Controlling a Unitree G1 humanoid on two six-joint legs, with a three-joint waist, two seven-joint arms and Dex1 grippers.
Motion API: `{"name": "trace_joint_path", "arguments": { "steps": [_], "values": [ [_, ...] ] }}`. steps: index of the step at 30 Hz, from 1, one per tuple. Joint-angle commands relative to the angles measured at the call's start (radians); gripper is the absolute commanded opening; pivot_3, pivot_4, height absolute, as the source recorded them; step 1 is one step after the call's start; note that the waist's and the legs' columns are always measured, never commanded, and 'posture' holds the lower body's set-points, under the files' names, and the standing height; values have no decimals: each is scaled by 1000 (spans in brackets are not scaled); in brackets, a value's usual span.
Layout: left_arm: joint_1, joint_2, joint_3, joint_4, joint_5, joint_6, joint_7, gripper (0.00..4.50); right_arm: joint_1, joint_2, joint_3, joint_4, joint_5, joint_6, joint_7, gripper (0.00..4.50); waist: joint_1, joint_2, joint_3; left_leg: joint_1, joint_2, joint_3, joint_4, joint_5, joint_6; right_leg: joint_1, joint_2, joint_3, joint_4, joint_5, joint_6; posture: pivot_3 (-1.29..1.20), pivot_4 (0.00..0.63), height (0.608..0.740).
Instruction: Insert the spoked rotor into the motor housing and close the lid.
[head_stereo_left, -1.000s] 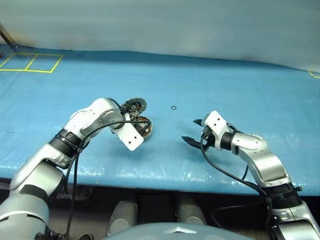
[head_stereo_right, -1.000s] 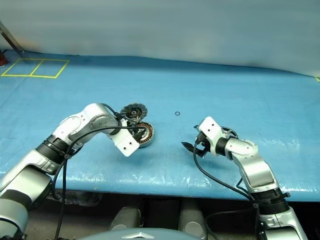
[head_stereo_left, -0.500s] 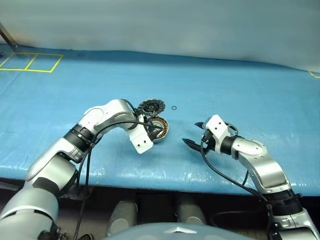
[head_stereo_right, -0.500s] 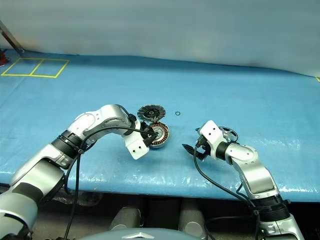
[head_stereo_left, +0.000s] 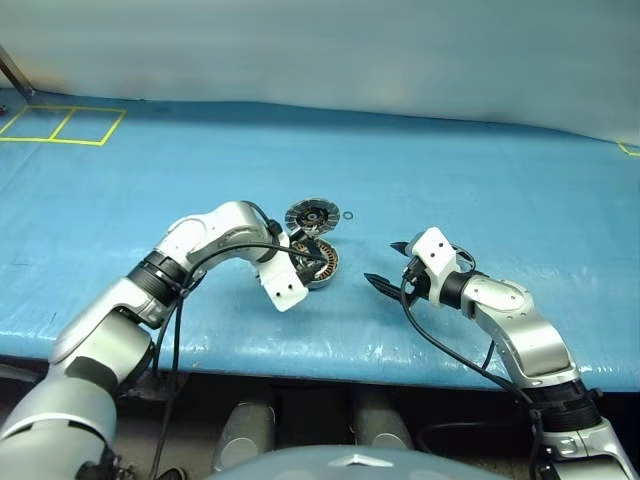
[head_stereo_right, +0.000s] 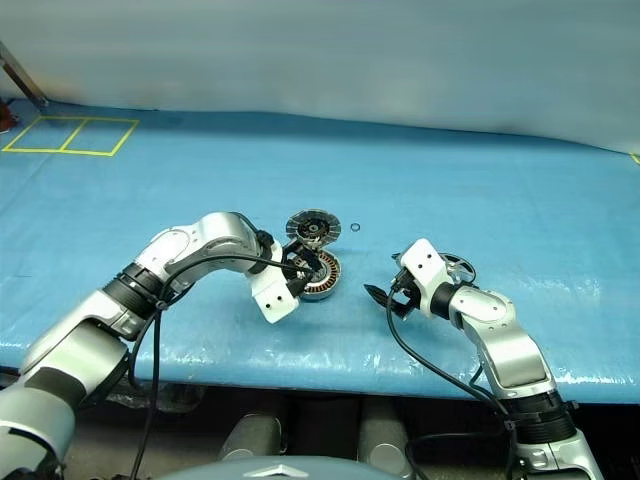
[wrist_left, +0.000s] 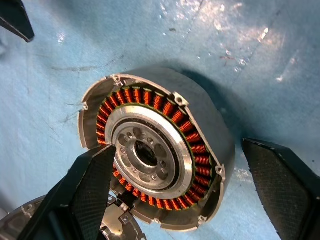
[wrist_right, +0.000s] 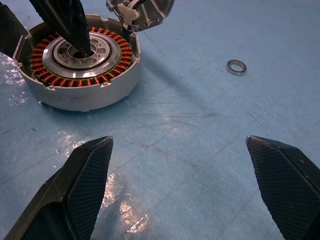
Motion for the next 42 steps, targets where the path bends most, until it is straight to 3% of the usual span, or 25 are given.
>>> {"name": "trace_joint_path", "arguments": {
  "steps": [1, 6, 11, 16, 20, 23, 29, 36, 42],
  "values": [
    [20, 41, 56, -91, -87, 13, -24, 4376, -21, 3, -8, -4, 2, -25, 3, 4500, -1, 0, 0, 0, 0, 0, 0, 0, 0, 0, 0, 0, 0, 0, 0, 0, 150, 740],
    [95, 81, 100, -197, -246, 99, -98, 4376, -32, 14, -6, 12, 4, -29, 6, 4500, 0, 0, 0, 0, 0, 0, 0, 0, 0, 0, 0, 0, 0, -1, -2, 0, 150, 740],
    [235, 92, 196, -322, -469, 330, -137, 4376, -32, 31, -15, 22, 4, -33, -11, 4500, -2, 1, 0, 1, 0, 0, 0, 0, 0, 0, 0, 0, 0, -2, -4, 0, 150, 740],
    [404, 35, 325, -393, -643, 569, -43, 4376, -35, 49, -20, 39, -19, -16, -62, 4500, -1, 1, 0, 2, 0, 0, 0, 0, 0, 0, 0, 0, 1, -3, -5, 0, 150, 740],
    [513, -74, 432, -413, -755, 648, 95, 4376, -55, 58, -11, 57, -28, -1, -84, 4500, 1, 1, 0, 2, 0, -1, 0, 0, 0, 1, 0, 0, 1, -3, -5, 0, 150, 740],
    [588, -148, 496, -392, -785, 622, 191, 4376, -89, 74, -3, 95, -40, 7, -103, 4500, -1, 1, 0, 2, 0, -1, 0, 0, 0, 1, 0, 0, 1, -3, -5, 0, 150, 740],
    [700, -193, 551, -345, -776, 602, 307, 4376, -203, 132, 2, 240, -70, 19, -159, 4500, -1, 1, 0, 3, 1, 0, 0, 0, 0, 1, 0, 0, 1, -3, -6, 0, 150, 740],
    [727, -243, 588, -318, -773, 561, 394, 4376, -308, 200, -15, 408, -70, -16, -179, 4500, 8, 1, 0, 2, 0, 1, 0, 0, 0, 1, 0, 0, 0, -3, -6, 0, 150, 740],
    [735, -258, 604, -315, -773, 545, 432, 4376, -461, 263, -28, 669, -84, -133, -200, 4500, -2, 2, 0, 3, 0, 1, -1, 0, 0, 1, 0, 0, 0, -3, -6, 0, 150, 740]
  ]
}}
